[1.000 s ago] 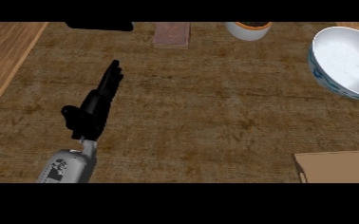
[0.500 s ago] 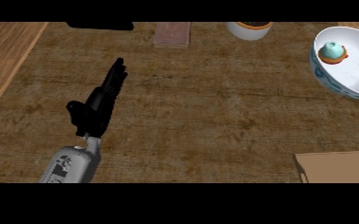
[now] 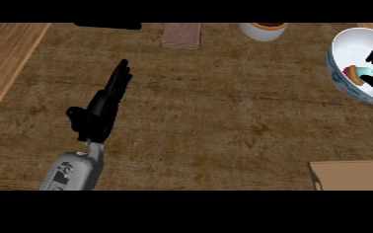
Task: Pick the cupcake from the plate and place it in the bowl
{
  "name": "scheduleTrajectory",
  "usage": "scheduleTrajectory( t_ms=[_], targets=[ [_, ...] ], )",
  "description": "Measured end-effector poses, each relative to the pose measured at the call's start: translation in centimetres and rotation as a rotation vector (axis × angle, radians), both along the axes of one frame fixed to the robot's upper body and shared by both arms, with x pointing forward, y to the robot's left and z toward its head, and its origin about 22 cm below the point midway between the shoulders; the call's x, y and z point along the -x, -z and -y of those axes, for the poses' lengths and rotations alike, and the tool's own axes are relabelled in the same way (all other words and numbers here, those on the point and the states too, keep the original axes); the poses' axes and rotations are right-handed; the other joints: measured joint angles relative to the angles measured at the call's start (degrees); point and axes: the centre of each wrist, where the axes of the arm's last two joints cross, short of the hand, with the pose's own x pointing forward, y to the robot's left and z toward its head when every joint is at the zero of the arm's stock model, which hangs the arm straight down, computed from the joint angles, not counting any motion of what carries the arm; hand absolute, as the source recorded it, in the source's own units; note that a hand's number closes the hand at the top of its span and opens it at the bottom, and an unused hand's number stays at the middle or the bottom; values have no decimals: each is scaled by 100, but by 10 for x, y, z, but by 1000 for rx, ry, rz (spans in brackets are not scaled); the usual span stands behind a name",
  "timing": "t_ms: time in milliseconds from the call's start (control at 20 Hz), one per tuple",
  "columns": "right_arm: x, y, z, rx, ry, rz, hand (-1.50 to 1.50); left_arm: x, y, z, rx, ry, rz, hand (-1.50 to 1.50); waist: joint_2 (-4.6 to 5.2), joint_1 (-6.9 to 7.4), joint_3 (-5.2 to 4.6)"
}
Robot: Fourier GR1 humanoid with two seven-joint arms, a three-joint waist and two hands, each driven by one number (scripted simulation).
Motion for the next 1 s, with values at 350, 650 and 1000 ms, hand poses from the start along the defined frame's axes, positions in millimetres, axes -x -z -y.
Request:
scheduleTrajectory(
  t_ms=[350, 650, 1000],
  targets=[
    [-1, 6, 4, -167, -92, -15, -150, 0, 3, 2, 1, -8, -2, 0, -9, -57, 9],
    [-1, -15, 15, -324, -32, 85, -150, 1, 5, 2, -1, -22, -3, 0, -30, -107, 7],
    [12, -33, 38, -463, 47, 56, -150, 1, 0, 1, 1, -25, 2, 0, -26, -120, 9]
  ],
)
